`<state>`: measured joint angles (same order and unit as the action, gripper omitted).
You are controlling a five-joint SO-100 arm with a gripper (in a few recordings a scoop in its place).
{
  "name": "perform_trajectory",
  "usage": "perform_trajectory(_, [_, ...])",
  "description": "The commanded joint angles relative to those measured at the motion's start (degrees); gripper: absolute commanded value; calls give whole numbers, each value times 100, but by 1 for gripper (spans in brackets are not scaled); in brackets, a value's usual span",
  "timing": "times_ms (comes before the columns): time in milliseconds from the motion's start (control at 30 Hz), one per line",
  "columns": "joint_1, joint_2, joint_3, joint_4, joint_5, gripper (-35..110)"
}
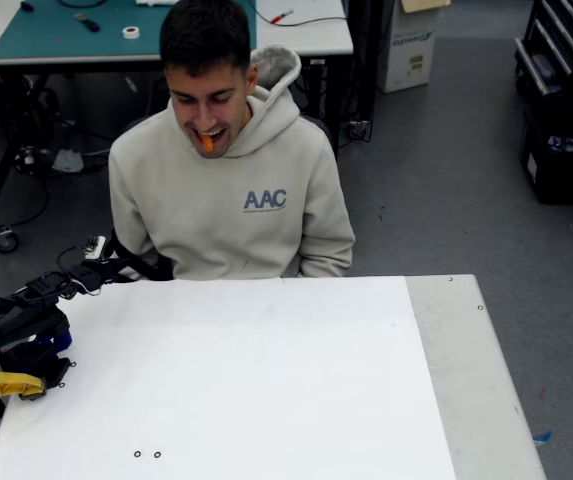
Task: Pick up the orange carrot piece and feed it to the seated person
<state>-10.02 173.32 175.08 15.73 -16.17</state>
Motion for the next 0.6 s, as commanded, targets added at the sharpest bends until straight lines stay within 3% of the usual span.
perform_trajectory(0, [-44, 422, -9, 536, -62, -1])
perform_trajectory(300, [-44, 1661, -18, 2786, -132, -1])
perform_trajectory(567, [-35, 1529, -132, 3146, -132, -1])
